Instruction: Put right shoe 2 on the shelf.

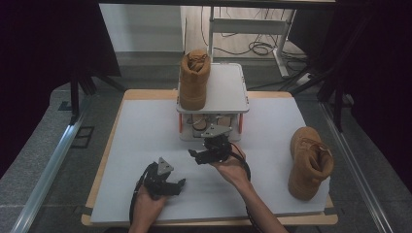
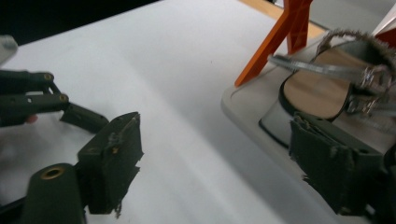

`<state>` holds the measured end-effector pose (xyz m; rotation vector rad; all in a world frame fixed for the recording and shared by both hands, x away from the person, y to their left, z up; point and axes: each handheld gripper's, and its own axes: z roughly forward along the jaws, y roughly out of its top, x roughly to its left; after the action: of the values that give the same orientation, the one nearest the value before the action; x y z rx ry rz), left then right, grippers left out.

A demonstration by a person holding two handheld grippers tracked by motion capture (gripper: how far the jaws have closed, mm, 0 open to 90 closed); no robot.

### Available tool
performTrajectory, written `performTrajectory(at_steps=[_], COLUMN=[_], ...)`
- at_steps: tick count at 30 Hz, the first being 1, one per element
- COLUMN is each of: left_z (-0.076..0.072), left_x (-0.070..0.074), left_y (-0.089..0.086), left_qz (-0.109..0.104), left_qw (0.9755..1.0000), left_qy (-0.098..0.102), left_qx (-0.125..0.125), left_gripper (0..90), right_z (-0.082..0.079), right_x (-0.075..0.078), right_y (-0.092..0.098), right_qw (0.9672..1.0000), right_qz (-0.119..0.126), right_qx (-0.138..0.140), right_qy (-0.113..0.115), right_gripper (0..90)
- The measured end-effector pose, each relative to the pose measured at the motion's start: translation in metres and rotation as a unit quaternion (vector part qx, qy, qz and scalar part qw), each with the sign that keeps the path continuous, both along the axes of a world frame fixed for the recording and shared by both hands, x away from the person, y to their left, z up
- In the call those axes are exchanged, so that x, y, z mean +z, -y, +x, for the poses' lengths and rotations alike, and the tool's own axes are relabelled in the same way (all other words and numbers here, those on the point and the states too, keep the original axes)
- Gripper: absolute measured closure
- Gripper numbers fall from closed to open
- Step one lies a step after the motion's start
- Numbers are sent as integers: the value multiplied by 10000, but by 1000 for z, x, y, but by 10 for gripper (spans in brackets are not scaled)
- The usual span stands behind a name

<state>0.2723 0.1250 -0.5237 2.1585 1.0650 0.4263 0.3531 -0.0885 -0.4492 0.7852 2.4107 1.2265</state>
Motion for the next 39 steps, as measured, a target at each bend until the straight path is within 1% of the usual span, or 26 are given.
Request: performTrajectory(at_steps=[3, 6, 11, 14, 18, 23, 24, 26, 32, 37, 39], left_z=[0, 0, 0, 0, 0, 0, 0, 0, 0, 0, 0], left_x=[0, 0, 0, 0, 0, 0, 0, 0, 0, 0, 0], left_y=[0, 0, 0, 0, 0, 0, 0, 0, 0, 0, 0], left_qz=[-3, -7, -8, -7, -9, -9, -10, -10, 13, 5, 8], left_qw=[10000, 10000, 10000, 10000, 10000, 10000, 10000, 10000, 10000, 10000, 10000], left_qy=[1, 4, 4, 6, 8, 12, 13, 14, 7, -1, -1], left_qx=[-2, 2, 14, 14, 22, 23, 23, 23, 6, 15, 16], left_gripper=[161, 161, 161, 161, 161, 161, 161, 161, 161, 160, 161], right_z=[-2, -5, -9, -12, -15, -20, -20, -22, -28, -36, -39], right_x=[-6, -12, -18, -20, -24, -30, -31, -33, -41, -44, -44], right_y=[2, 4, 9, 11, 13, 15, 16, 18, 23, 28, 31], right_qw=[9999, 9999, 9998, 9997, 9995, 9985, 9984, 9986, 9988, 9990, 9989], right_qz=[-80, -110, -156, -179, -265, -519, -538, -509, -413, -307, -322], right_qx=[-5, -18, -57, -92, -99, -59, -65, -72, -98, -128, -137], right_qy=[-63, -118, -134, -131, -145, -131, -140, -103, -247, -310, -307], right_gripper=[141, 133, 122, 99, 78, 68, 64, 45, 0, 0, 0])
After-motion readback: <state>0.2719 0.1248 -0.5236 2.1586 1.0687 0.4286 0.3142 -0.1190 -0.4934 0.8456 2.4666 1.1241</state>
